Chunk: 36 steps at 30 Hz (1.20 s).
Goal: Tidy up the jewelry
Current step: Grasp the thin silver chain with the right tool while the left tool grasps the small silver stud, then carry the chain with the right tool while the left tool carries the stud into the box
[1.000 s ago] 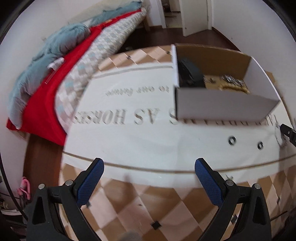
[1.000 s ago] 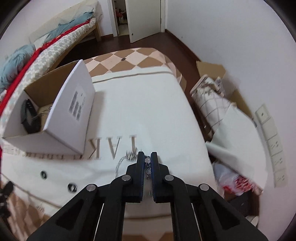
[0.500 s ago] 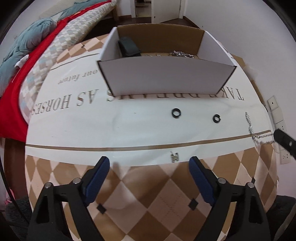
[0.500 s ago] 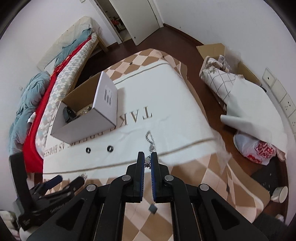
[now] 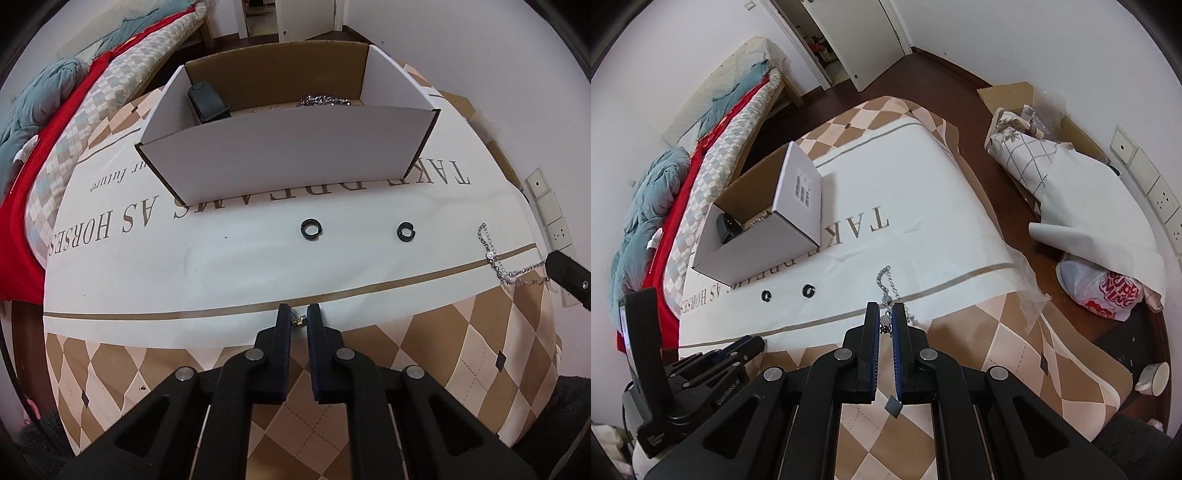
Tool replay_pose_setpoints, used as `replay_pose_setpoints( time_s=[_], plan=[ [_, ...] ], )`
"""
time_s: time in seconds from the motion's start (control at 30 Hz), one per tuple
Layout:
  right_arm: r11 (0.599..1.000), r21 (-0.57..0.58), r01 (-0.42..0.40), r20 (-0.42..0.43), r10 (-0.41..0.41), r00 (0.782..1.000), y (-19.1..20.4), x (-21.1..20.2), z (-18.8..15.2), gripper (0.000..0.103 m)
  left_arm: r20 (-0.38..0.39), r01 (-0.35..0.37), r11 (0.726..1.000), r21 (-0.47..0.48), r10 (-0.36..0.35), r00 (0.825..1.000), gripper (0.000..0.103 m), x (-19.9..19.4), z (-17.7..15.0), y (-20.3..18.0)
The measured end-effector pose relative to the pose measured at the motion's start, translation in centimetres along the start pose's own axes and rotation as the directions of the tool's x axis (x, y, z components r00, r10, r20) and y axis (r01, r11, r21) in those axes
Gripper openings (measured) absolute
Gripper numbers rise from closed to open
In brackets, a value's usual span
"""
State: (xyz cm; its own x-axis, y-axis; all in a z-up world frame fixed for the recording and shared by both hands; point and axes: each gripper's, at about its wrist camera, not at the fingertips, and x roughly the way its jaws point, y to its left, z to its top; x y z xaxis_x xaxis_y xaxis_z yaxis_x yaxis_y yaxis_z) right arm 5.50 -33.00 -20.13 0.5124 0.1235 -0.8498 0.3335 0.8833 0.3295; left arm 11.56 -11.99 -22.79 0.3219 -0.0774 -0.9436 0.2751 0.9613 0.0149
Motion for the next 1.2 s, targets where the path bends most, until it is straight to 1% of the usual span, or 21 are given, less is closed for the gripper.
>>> replay_pose_setpoints(
  time_s=[0.17, 0.33, 0.43, 0.57, 0.73, 0.83, 0.93, 1.07, 1.2],
  plan=[
    [0.999, -0.006, -0.037, 0.028, 0.037, 0.999, 1.0, -1.4, 0.9, 0.007, 0.027, 0.015, 1.000, 0.002, -0.015, 1.000, 0.006, -1.7, 0.2, 0.2],
    [0.994, -0.030, -0.102, 0.051, 0.103, 0.993, 3.2, -3.4, 2.5, 0.007, 0.106, 0.058, 0.998, -0.018, -0.056, 0.993, 0.006, -6.0, 2.4, 1.9],
    [0.988, -0.057, -0.143, 0.063, 0.146, 0.987, 4.8, -4.7, 3.7, 0.007, 0.145, 0.088, 0.996, -0.027, -0.083, 0.986, 0.006, -8.2, 4.5, 3.1],
    [0.974, -0.115, -0.196, 0.085, 0.206, 0.975, 7.7, -6.4, 6.2, 0.007, 0.183, 0.099, 0.994, -0.042, -0.089, 0.979, 0.006, -10.1, 7.8, 4.7],
    [0.957, -0.201, -0.209, 0.119, 0.236, 0.965, 12.1, -7.0, 10.1, 0.007, 0.233, 0.104, 0.992, -0.066, -0.086, 0.969, 0.006, -11.5, 11.8, 7.1],
    [0.951, -0.225, -0.210, 0.105, 0.238, 0.966, 14.1, -5.7, 12.1, 0.007, 0.231, 0.124, 0.989, -0.077, -0.103, 0.967, 0.006, -11.3, 13.8, 8.0],
    [0.950, -0.229, -0.211, 0.071, 0.233, 0.970, 15.2, -3.8, 13.5, 0.007, 0.209, 0.135, 0.987, -0.084, -0.115, 0.971, 0.006, -10.2, 15.4, 8.6],
    [0.952, -0.227, -0.206, 0.008, 0.214, 0.977, 16.1, -0.6, 14.2, 0.007, 0.150, 0.157, 0.984, -0.086, -0.143, 0.978, 0.006, -7.9, 16.7, 8.7],
    [0.953, -0.214, -0.215, -0.083, 0.202, 0.976, 15.9, 2.8, 14.0, 0.007, 0.086, 0.166, 0.981, -0.097, -0.158, 0.984, 0.009, -5.6, 17.6, 8.8]
  ],
)
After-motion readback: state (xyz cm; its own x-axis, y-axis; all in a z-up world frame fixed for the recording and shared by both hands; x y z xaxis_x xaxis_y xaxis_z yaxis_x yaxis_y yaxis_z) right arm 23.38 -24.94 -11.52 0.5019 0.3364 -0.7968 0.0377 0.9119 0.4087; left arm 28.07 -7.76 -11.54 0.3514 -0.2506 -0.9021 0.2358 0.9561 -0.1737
